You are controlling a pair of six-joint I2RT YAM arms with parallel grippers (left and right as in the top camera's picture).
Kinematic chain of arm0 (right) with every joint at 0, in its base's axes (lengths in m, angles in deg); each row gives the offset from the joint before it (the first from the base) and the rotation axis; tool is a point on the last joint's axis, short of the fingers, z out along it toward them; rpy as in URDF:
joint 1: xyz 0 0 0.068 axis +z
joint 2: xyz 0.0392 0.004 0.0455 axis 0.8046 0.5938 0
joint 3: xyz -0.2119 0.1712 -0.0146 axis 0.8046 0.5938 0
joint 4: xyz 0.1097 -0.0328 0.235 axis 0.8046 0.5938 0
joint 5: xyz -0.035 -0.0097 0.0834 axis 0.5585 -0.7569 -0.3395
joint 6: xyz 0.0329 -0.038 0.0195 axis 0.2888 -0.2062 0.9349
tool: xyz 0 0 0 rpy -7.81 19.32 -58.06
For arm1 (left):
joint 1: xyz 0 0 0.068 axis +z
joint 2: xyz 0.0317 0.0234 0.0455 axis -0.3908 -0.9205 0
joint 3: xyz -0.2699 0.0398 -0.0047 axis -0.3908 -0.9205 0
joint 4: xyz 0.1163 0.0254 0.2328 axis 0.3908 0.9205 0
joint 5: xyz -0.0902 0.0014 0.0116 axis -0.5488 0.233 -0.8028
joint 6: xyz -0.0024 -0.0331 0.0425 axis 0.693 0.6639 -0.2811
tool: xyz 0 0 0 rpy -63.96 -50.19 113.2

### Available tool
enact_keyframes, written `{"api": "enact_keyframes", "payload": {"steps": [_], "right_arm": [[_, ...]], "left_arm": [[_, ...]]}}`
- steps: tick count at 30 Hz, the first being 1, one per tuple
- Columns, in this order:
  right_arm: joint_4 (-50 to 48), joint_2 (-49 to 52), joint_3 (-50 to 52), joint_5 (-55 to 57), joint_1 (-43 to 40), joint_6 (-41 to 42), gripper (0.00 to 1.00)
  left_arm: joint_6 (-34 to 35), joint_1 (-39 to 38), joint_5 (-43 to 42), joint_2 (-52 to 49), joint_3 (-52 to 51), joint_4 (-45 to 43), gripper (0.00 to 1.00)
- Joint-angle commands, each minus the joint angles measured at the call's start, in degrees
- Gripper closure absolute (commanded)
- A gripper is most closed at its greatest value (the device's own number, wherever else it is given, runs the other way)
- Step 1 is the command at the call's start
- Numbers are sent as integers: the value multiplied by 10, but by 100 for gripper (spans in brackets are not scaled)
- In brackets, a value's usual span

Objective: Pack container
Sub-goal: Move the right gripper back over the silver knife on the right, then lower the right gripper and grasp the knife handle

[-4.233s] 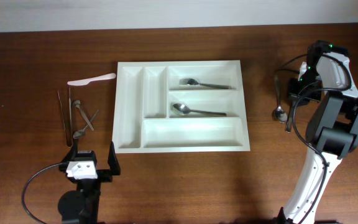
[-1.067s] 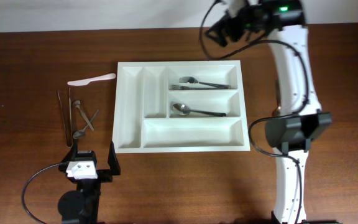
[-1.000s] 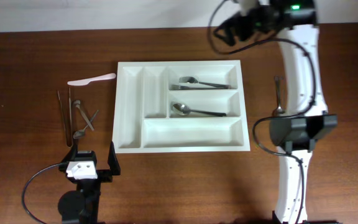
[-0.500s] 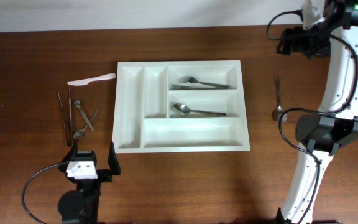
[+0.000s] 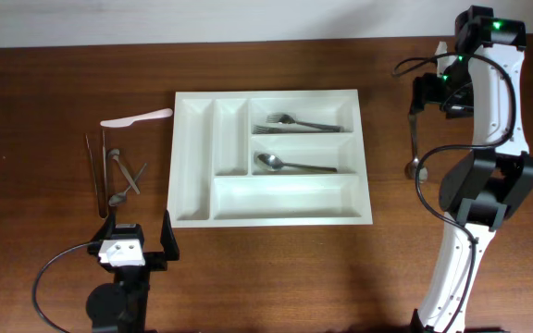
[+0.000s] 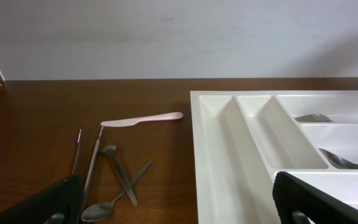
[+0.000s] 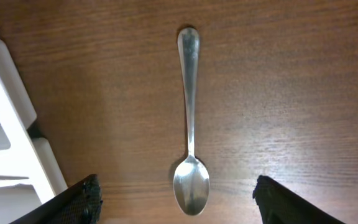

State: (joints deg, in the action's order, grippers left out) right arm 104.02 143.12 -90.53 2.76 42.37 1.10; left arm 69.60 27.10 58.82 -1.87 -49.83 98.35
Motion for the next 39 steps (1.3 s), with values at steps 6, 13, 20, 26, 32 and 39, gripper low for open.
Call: {"api": "enact_keyframes", "payload": {"steps": [6, 13, 20, 26, 32, 39], "right_arm": [[-43, 2, 110, 13, 3, 5, 21], [-88, 2, 199, 17, 2, 21, 23], [-110, 2, 239, 34, 2, 41, 30], [-114, 2, 241, 58, 2, 69, 49], [-123, 2, 241, 58, 2, 69, 74], [-128, 2, 241, 58, 2, 69, 89]], "left_arm": [[-9, -2, -6, 5, -3, -1, 1], [-9, -2, -6, 5, -3, -1, 1], [-9, -2, -6, 5, -3, -1, 1], [-9, -2, -6, 5, -3, -1, 1], [-9, -2, -6, 5, -3, -1, 1], [-9, -2, -6, 5, -3, -1, 1]]}}
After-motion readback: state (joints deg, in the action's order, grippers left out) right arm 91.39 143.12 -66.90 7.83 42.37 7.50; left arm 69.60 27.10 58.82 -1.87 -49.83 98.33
